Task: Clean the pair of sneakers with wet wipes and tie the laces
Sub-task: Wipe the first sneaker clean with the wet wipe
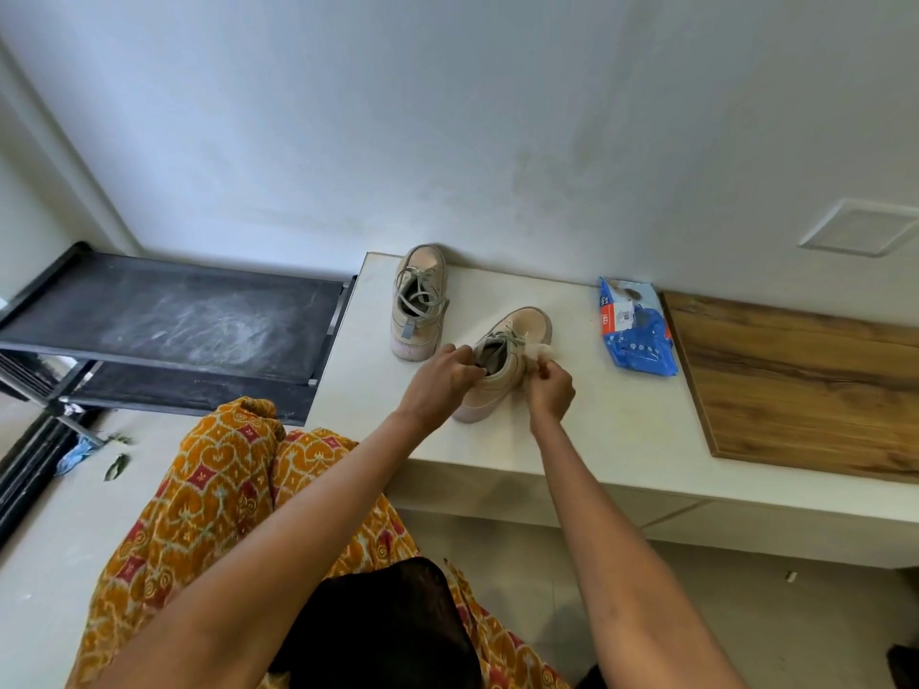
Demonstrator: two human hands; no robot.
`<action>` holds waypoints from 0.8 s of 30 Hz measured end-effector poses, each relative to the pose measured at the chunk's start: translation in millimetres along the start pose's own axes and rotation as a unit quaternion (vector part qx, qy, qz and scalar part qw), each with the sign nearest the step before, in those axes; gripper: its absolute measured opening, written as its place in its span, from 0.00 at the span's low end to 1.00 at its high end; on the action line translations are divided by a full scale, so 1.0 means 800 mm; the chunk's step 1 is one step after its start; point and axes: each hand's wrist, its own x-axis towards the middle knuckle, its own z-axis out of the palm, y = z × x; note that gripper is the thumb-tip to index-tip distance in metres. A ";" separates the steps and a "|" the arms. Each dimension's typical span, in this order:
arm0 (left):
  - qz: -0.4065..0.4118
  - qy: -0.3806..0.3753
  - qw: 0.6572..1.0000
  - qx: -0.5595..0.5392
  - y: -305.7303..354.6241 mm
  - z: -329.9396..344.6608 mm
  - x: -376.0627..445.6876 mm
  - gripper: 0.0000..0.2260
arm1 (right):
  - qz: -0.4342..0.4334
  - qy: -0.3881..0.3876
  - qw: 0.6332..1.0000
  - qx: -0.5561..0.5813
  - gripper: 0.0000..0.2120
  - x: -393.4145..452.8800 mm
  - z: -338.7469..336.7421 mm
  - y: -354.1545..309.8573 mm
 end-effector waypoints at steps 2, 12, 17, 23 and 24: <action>-0.001 0.020 1.000 -0.008 0.008 0.005 0.000 0.05 | -0.007 0.014 1.000 0.013 0.13 -0.018 0.008 0.007; -0.006 0.019 0.999 -0.039 0.010 0.004 -0.003 0.07 | -0.083 -0.057 0.995 0.013 0.11 -0.086 -0.008 0.048; 0.071 -0.056 0.996 -0.010 -0.020 -0.012 -0.001 0.12 | -0.003 0.026 0.999 0.031 0.12 -0.051 -0.020 0.021; 0.020 -0.041 0.999 -0.024 -0.009 -0.008 -0.006 0.05 | 0.019 -0.011 0.999 0.024 0.11 -0.045 0.006 0.021; 0.020 -0.038 0.999 -0.020 -0.003 -0.007 -0.001 0.04 | 0.016 0.007 0.999 0.034 0.11 -0.053 0.008 0.022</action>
